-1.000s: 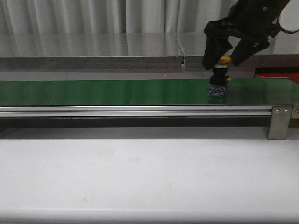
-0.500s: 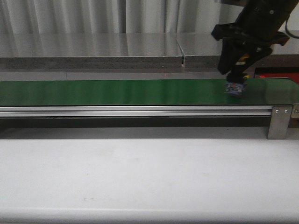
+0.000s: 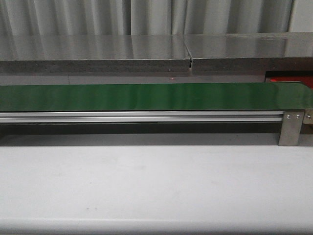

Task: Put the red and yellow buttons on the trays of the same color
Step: 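Grasp the yellow button with the right gripper and place it in the yellow tray, then open the right gripper and withdraw it from the trays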

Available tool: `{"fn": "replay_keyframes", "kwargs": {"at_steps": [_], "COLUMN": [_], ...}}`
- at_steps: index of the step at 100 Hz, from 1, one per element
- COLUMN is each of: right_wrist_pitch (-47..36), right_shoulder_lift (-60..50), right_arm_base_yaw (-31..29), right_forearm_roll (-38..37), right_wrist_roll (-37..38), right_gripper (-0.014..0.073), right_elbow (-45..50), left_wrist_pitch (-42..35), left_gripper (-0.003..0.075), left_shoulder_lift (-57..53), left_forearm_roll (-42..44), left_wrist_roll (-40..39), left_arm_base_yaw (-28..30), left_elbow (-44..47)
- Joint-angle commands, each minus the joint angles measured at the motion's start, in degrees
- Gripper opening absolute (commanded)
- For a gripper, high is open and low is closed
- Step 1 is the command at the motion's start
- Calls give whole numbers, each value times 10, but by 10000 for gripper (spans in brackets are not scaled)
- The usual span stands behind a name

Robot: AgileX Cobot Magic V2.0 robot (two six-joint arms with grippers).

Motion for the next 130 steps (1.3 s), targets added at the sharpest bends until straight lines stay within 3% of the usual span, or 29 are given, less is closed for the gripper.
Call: {"fn": "replay_keyframes", "kwargs": {"at_steps": [1,35,65,74,96,130], "right_wrist_pitch": [-44,-200,-198,-196,-187,-190], "right_shoulder_lift": [-33,-30,3,3,-8,-135], "right_arm_base_yaw": [-28,-57,-58,-58,-58,-33], "right_forearm_roll": [5,5,-12,-12,-15,-3], "right_wrist_roll": [1,0,-1,-1,-1,-1], "right_gripper": [173,173,180,247,590,604], "right_elbow": [24,146,149,148,138,139], "left_wrist_pitch": [-43,-43,-43,-43,-43,-43], "left_gripper": [-19,-19,-19,-19,-19,-19], "left_shoulder_lift": [-1,-1,-1,-1,-1,-1], "left_forearm_roll": [-7,-7,-7,-7,-7,-7], "left_wrist_roll": [-1,-1,-1,-1,-1,-1], "left_arm_base_yaw": [-3,-3,-3,-3,-3,-3], "left_elbow": [-16,-16,-16,-16,-16,-16]}}
